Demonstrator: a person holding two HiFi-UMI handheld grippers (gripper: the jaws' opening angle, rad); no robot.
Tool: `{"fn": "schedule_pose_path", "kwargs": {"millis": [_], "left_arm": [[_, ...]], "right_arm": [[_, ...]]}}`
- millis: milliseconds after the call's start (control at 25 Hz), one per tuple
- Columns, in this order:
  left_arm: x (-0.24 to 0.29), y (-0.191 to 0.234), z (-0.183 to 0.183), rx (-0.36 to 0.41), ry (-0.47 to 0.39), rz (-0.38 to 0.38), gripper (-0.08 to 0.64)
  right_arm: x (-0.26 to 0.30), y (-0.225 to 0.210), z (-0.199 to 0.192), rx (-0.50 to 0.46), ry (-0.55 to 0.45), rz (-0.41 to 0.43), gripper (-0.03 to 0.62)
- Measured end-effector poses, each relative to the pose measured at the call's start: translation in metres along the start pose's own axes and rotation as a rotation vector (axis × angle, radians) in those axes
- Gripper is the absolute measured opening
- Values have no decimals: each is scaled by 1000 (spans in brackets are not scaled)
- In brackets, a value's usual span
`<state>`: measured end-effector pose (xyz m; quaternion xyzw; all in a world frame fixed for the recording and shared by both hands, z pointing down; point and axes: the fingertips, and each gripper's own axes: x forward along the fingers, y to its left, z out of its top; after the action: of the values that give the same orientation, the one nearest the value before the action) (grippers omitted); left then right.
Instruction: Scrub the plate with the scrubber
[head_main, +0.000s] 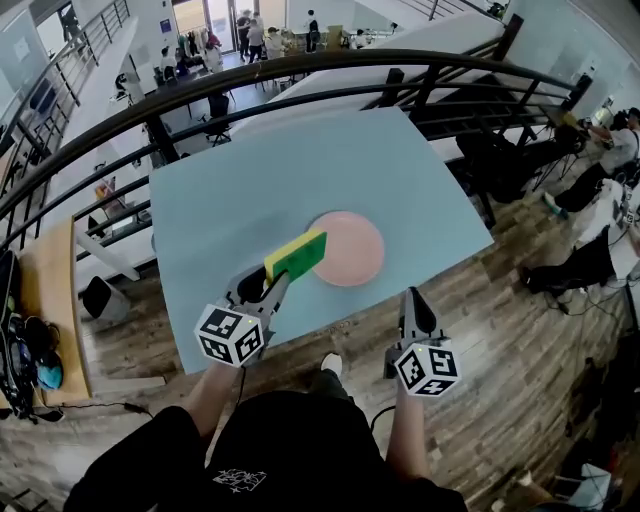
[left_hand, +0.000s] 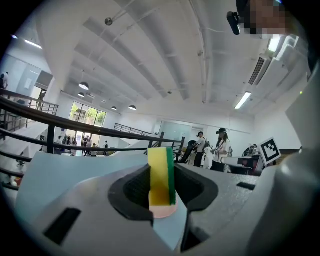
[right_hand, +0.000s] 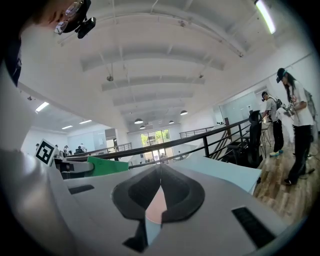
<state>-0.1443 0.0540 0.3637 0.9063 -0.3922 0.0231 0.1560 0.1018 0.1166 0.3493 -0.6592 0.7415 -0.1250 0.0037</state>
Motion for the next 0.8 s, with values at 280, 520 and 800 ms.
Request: {"fn": "schedule_pose_path", "kwargs": {"millis": [280, 520, 800], "left_arm": [[46, -6, -7, -1, 35, 37, 132], [76, -14, -20, -8, 74, 70, 132], [100, -5, -41, -67, 100, 147, 132]], "right_arm": [[47, -53, -36, 23, 118, 37, 6], [80, -81, -62, 30, 209, 93, 6], [111, -106, -81, 27, 278, 147, 6]]}}
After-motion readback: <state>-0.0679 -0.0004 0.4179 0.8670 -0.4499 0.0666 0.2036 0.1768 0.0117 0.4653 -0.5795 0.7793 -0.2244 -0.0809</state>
